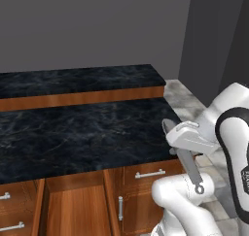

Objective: Take the tongs from the drawer on the left and place them on the dining counter next to the tray containing the kebab skewer.

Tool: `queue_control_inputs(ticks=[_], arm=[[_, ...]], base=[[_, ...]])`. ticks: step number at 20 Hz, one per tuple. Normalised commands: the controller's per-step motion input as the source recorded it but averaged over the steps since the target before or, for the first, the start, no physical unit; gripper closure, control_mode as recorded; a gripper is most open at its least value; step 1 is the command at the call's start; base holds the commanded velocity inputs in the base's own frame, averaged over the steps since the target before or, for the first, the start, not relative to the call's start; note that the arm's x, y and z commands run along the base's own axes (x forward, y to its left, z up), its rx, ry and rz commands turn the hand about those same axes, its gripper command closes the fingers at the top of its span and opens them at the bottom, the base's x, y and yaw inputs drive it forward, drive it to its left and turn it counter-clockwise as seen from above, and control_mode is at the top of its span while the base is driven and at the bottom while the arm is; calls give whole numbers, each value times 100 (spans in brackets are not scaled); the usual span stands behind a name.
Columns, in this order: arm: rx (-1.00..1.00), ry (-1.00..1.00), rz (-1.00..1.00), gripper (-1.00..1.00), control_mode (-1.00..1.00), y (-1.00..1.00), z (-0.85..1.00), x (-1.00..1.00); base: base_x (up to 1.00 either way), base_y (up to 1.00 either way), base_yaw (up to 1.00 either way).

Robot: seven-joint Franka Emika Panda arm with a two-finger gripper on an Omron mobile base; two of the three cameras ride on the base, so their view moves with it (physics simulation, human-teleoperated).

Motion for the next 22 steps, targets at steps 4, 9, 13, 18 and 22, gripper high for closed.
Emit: queue_control_inputs(ticks=[4, 9, 13, 18, 22], arm=[[0, 0, 0, 100, -100, 0, 0, 0], [0, 0, 0, 100, -100, 0, 0, 0], [0, 2, -8, 100, -100, -21, -10, -13], [0, 0, 0, 100, 100, 0, 0, 0], [0, 0, 0, 100, 100, 0, 0, 0]], base=[[0, 0, 0], [0, 0, 0], [0, 0, 0], [-5, -94, -39], [8, -93, -34]])
